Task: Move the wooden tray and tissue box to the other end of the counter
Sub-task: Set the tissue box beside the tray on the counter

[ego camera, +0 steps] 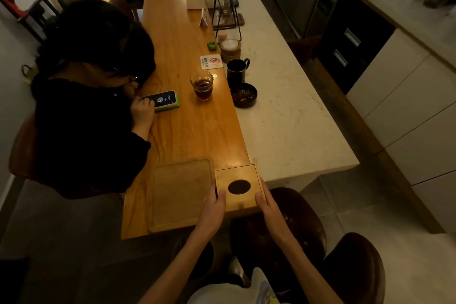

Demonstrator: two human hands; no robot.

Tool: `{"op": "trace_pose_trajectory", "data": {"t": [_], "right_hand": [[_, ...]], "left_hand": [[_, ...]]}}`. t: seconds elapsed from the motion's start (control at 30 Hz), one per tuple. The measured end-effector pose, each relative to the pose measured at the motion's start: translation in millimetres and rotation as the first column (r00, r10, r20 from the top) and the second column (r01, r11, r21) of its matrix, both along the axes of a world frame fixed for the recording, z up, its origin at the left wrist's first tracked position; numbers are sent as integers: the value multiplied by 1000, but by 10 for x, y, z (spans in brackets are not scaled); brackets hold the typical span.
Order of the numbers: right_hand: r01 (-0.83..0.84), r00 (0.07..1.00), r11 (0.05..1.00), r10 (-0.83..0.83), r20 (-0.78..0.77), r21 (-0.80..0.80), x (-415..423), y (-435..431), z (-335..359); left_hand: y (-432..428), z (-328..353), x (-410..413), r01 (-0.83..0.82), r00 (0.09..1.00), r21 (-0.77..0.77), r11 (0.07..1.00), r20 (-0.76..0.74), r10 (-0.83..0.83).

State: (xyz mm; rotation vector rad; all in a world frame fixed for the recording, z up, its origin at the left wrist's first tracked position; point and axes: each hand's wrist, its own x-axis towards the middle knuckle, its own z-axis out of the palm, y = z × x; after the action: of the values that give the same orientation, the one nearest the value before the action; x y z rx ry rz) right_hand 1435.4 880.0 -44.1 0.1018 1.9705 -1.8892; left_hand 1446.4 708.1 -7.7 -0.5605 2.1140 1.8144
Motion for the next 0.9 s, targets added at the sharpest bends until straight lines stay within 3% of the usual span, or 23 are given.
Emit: {"op": "trace_pose_trajectory", "data": {"t": [0.13, 0.27, 0.37, 0.57, 0.9], "right_hand": [[-114, 992, 991, 117, -40, 68, 29, 174, -86], [-122, 970, 913, 193, -147, 389, 153, 372, -225], [-89, 955, 861, 216, -202, 502, 227, 374, -393], [83, 948, 867, 83, -307, 491, 207, 248, -485], [106, 931, 849, 98, -353, 517, 207, 239, -464]], "left_hand": [[-47, -74, 129, 58, 990, -30, 998, -123, -61], [-189, -284, 379, 227, 905, -405, 886, -248, -345], [-241, -454, 473, 204, 875, -535, 820, -276, -398], [-314, -585, 412, 91, 801, -675, 732, -388, -456], [-353, -621, 381, 67, 780, -703, 708, -406, -477]]}}
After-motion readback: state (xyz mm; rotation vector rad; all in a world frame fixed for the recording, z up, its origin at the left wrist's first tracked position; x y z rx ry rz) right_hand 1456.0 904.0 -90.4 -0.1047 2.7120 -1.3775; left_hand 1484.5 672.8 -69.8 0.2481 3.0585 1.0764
